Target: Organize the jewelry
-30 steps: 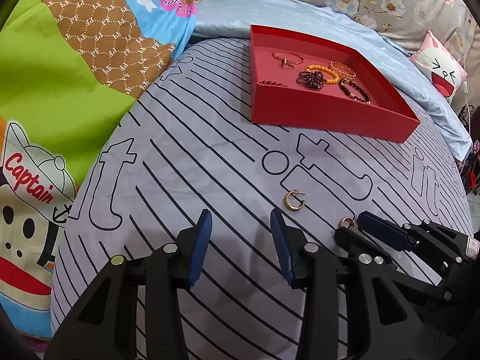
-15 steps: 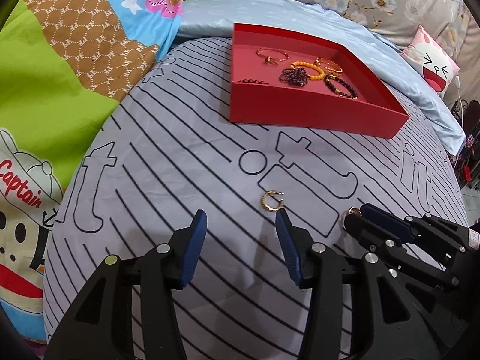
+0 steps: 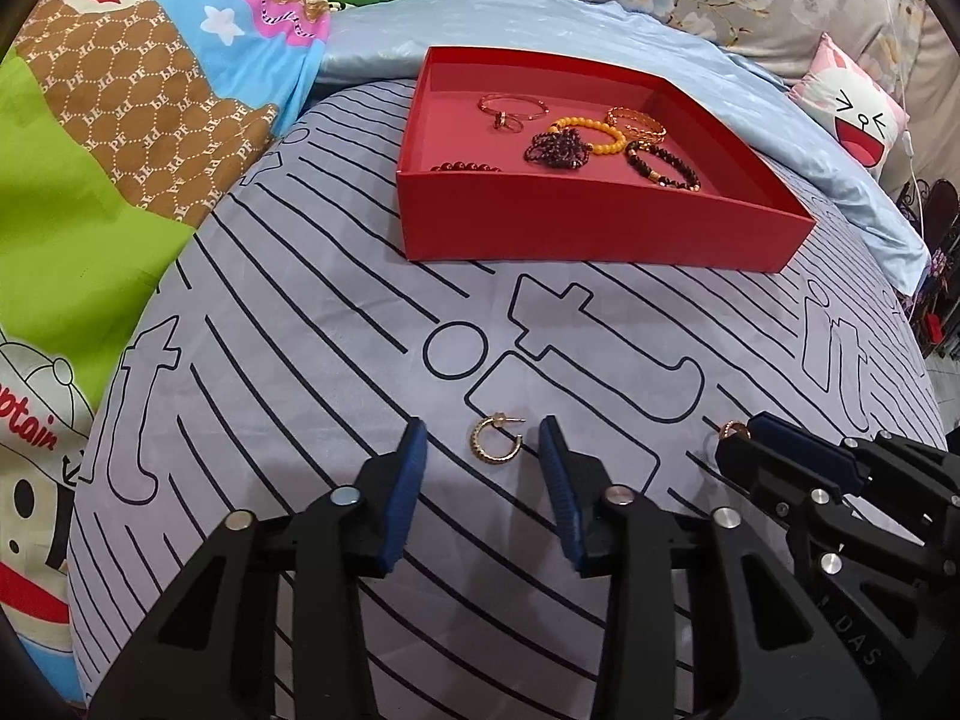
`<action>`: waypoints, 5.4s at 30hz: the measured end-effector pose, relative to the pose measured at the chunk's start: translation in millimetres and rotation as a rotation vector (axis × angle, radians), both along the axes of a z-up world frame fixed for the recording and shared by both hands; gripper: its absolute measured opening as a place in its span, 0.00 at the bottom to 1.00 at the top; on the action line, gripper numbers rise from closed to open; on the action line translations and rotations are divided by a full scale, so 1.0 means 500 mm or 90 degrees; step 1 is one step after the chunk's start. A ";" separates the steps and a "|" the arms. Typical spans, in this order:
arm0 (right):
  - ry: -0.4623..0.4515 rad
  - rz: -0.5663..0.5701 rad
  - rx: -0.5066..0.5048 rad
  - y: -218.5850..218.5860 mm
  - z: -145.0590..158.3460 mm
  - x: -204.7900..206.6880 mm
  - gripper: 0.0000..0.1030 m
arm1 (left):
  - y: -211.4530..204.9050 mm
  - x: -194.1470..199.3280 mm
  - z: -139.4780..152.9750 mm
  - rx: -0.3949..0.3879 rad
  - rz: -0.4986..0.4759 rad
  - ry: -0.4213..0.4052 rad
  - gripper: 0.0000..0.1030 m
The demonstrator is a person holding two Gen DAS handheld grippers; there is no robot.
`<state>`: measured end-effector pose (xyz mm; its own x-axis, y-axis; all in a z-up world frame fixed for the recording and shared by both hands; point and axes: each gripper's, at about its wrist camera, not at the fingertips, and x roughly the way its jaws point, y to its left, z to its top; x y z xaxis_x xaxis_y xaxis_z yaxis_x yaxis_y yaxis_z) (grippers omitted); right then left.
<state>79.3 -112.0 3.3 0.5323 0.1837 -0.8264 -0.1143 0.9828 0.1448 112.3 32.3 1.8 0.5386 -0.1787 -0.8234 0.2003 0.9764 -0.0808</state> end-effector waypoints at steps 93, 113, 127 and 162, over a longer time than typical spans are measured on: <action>-0.068 -0.060 -0.011 -0.066 0.095 0.274 0.22 | -0.106 0.251 0.118 0.023 0.005 -0.069 0.33; -0.062 -0.097 -0.038 -0.088 0.116 0.150 0.48 | -0.107 0.127 0.141 0.067 0.037 -0.063 0.47; -0.073 -0.089 -0.064 -0.087 0.126 0.131 0.60 | -0.090 0.103 0.153 0.092 0.072 -0.070 0.63; -0.115 -0.127 -0.057 -0.111 0.153 0.121 0.95 | -0.056 0.098 0.170 0.096 0.119 -0.074 0.87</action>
